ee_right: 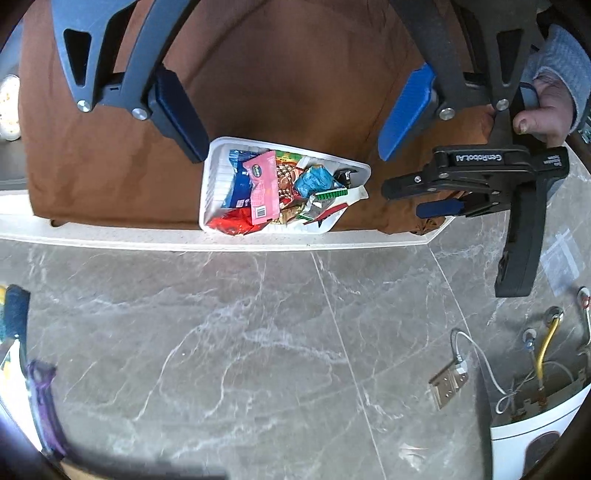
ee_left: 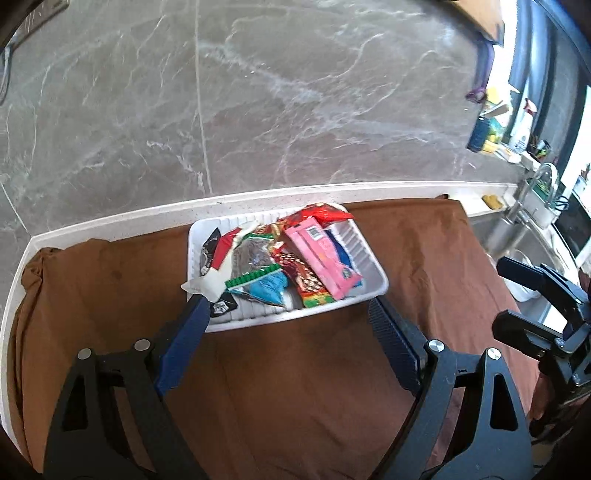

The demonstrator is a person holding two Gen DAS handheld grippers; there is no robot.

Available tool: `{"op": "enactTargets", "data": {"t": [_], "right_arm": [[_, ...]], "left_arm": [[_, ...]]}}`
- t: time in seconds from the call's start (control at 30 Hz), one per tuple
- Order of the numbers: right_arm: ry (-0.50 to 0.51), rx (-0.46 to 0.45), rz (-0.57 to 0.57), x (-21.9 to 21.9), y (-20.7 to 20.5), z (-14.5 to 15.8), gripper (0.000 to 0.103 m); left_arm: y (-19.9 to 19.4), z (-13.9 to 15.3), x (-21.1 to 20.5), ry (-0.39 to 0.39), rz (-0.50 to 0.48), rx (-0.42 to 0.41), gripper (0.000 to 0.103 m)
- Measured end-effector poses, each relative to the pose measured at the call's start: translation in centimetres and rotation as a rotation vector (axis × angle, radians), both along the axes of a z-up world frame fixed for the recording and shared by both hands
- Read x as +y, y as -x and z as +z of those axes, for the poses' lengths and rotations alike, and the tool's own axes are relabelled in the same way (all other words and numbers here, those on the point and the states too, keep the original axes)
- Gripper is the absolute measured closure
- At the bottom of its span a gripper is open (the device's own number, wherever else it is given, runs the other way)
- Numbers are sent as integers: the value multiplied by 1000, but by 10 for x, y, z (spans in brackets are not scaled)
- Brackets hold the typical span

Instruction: Organize snacks

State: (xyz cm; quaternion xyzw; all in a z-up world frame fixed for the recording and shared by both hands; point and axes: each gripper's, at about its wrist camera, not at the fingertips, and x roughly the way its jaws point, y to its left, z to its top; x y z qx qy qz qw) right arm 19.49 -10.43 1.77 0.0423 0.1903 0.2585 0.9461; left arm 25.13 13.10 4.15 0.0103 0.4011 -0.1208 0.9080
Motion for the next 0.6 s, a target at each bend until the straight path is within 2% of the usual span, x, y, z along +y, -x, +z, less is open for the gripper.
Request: {"op": "enactTargets", "data": {"t": [0.27,0.43,0.6], "right_arm": [[-38,-10,-1,-10,29,-7,8],[-51,-28,-4,-15,46,-8,8],[-57,-38,-5,-20,58,-11,7]], "left_arm": [[45,23,-14,-64,4,-70,15],[66,39,-9,-26,47,-110,15],[79,55,-6,-36,84,-145,15]]}}
